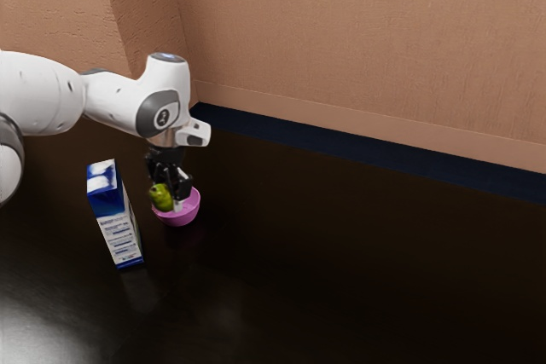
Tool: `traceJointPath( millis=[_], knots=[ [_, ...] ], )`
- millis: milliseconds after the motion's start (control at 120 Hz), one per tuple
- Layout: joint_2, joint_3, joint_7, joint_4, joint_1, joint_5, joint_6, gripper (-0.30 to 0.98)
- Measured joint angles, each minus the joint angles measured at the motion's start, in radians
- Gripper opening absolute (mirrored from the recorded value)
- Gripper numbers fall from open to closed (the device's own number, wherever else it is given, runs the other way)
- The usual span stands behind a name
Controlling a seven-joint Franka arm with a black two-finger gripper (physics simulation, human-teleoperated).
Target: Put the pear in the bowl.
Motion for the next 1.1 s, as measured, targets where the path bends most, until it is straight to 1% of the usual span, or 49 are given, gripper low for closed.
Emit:
traceJointPath(
  millis=[92, 142, 267, 367, 492, 642, 708, 808, 950, 1008, 1100],
  knots=[
    [0.003, 0.000, 0.006, 0.003, -0.001, -0.001, 0.002, 0.20],
    [0.004, 0.000, 0.010, 0.003, -0.001, -0.002, 0.002, 0.22],
    [0.011, 0.000, 0.023, 0.012, -0.001, -0.012, 0.000, 0.41],
    [0.016, 0.000, 0.034, 0.018, -0.002, -0.019, -0.003, 0.51],
    [0.015, 0.000, 0.045, 0.020, -0.004, -0.022, -0.005, 0.59],
    [0.003, -0.001, 0.055, 0.035, -0.011, -0.023, -0.010, 0.64],
    [-0.047, -0.001, 0.059, 0.039, -0.034, -0.031, -0.016, 0.65],
    [-0.170, -0.003, 0.058, 0.041, -0.085, -0.067, -0.051, 0.66],
    [-0.333, -0.032, 0.019, 0.156, -0.155, -0.092, -0.201, 0.67],
    [-0.368, -0.054, -0.001, 0.175, -0.168, -0.098, -0.263, 0.68],
    [-0.380, -0.074, -0.029, 0.183, -0.193, -0.102, -0.334, 0.68]
  ],
)
